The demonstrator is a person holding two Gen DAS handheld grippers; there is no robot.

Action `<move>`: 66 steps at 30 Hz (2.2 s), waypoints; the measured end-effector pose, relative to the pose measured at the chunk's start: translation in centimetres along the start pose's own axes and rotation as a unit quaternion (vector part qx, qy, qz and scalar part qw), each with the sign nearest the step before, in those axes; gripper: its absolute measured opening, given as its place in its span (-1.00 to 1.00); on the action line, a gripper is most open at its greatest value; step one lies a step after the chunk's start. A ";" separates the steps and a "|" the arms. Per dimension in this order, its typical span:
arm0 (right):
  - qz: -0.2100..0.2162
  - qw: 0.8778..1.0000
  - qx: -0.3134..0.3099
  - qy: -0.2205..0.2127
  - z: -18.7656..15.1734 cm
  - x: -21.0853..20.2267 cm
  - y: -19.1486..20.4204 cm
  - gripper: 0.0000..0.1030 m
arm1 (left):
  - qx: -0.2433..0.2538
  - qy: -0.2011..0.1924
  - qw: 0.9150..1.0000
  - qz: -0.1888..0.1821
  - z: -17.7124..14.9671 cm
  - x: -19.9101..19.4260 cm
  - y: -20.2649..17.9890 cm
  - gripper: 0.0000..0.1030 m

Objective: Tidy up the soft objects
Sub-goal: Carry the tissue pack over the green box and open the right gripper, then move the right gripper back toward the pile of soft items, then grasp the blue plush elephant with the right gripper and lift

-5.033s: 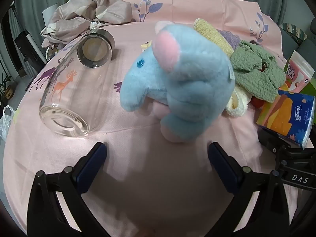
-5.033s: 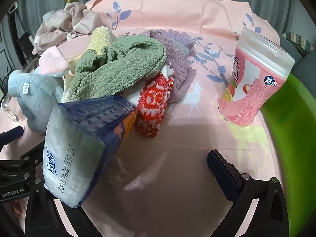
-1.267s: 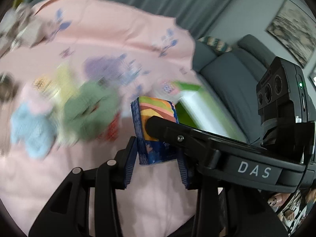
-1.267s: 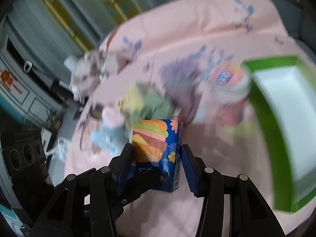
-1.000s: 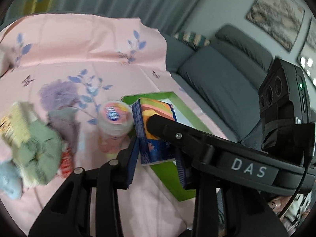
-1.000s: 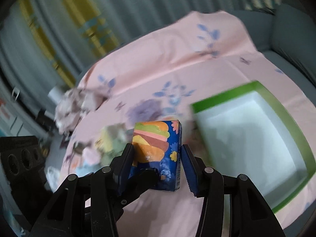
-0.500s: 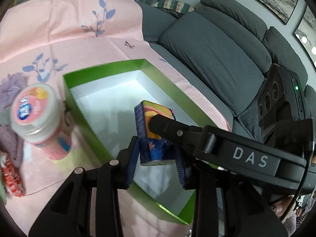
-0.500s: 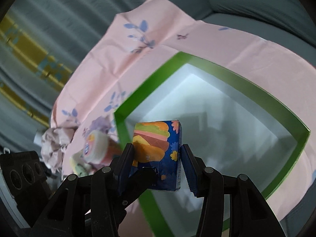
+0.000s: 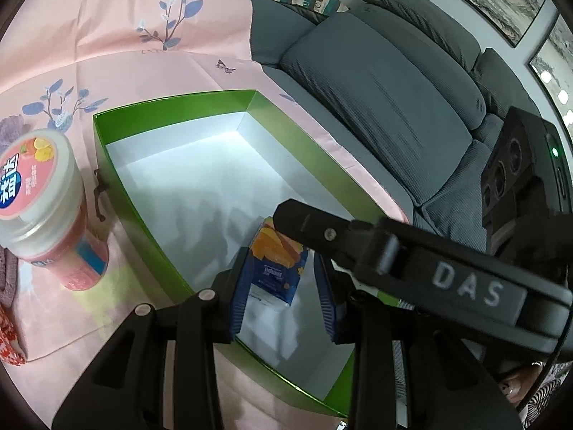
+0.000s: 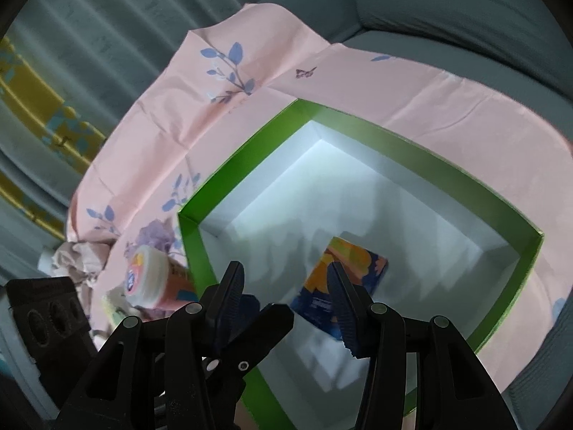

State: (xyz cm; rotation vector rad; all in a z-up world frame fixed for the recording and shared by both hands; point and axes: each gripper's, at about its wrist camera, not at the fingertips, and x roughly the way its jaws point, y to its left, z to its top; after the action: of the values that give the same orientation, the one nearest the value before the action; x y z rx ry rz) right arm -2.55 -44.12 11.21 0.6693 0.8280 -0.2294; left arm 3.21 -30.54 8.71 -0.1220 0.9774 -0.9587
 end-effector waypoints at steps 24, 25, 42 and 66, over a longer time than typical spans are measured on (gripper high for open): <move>0.020 0.997 -0.053 -0.046 -1.8 -2.4 5.3 0.89 | -0.078 -0.127 0.979 0.138 -5.0 -16.3 3.6 0.97; 0.021 0.997 -0.058 -0.048 -2.0 -2.4 5.7 0.89 | -0.090 -0.124 0.974 0.164 -5.3 -17.3 4.2 0.97; 0.028 0.976 -0.214 -0.002 -8.1 -0.3 16.4 0.89 | -0.247 -0.188 0.915 0.258 -13.3 -28.3 13.6 0.97; 0.163 0.913 -0.291 0.237 -16.5 10.3 29.6 0.61 | -0.329 -0.126 0.899 0.262 -15.0 -24.9 21.4 -0.05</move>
State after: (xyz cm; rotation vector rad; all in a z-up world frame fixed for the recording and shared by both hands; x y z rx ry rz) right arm 7.28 -10.16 9.07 0.2830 1.1637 0.4928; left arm 0.58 5.37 5.63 -0.5100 0.9871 -0.0835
